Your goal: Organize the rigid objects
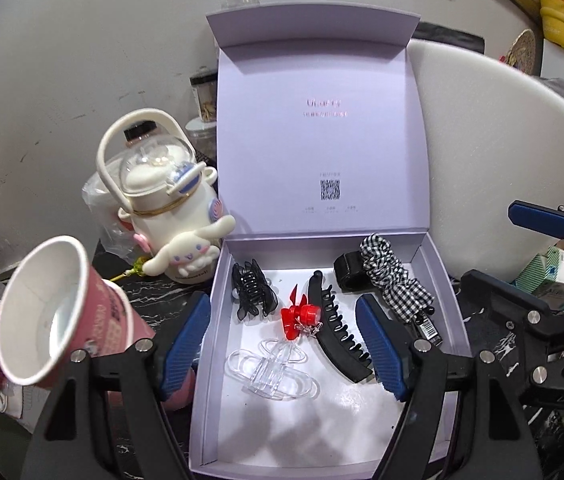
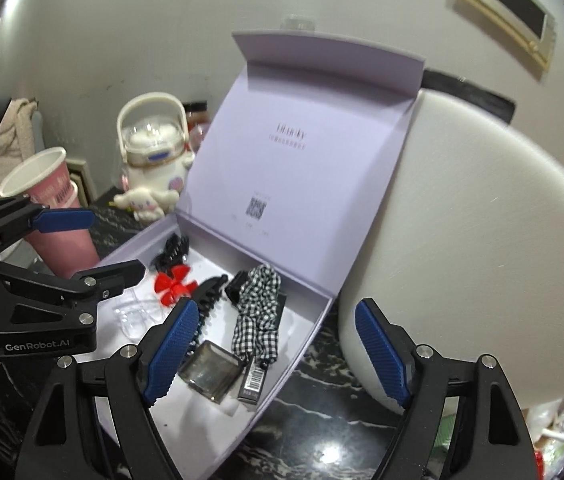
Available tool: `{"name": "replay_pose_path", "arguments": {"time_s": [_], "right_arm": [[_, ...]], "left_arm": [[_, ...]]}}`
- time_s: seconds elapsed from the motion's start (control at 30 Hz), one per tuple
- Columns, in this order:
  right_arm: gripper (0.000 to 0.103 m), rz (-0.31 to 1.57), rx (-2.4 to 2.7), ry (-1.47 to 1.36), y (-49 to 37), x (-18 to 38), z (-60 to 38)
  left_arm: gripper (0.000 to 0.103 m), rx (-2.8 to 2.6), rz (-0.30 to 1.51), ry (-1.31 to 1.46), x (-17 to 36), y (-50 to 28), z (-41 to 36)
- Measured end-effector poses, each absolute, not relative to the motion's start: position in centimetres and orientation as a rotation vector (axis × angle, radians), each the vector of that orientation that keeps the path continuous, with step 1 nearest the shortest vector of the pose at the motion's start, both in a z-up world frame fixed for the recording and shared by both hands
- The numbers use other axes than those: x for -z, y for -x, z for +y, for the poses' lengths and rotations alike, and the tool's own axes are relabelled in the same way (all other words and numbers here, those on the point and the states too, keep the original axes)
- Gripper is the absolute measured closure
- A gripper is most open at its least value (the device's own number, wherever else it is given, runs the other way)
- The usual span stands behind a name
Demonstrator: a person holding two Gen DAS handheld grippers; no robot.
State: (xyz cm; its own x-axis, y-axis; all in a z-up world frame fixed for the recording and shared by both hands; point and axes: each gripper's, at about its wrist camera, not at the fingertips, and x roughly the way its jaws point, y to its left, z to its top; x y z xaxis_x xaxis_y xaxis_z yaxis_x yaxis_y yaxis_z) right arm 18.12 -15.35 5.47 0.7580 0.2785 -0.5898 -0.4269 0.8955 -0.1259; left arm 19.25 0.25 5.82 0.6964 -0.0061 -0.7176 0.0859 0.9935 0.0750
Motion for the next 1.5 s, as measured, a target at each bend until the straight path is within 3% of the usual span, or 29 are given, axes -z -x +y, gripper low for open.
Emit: {"name": "replay_pose_path", "arguments": {"time_s": [0.57, 0.63, 0.7, 0.73, 1.5], "right_arm": [[0.012, 0.48, -0.364, 0.27, -10.6, -9.7, -16.3], [0.011, 0.47, -0.354, 0.263, -9.7, -10.0, -16.6], [0.01, 0.465, -0.346, 0.244, -8.7, -10.3, -17.1], [0.009, 0.463, -0.345, 0.236, -8.3, -10.4, -17.2], [0.004, 0.475, -0.299, 0.229, -0.9, -8.5, -18.7]], "left_arm": [[0.028, 0.051, 0.684, -0.108, -10.4, -13.2, -0.3], [0.023, 0.058, 0.67, -0.102, -10.9, -12.2, -0.3], [0.007, 0.057, 0.652, -0.093, -11.3, -11.2, -0.3], [0.007, 0.058, 0.633, -0.085, -11.5, -10.6, -0.3], [0.006, 0.068, 0.636, -0.105, -10.3, -3.0, -1.9]]}}
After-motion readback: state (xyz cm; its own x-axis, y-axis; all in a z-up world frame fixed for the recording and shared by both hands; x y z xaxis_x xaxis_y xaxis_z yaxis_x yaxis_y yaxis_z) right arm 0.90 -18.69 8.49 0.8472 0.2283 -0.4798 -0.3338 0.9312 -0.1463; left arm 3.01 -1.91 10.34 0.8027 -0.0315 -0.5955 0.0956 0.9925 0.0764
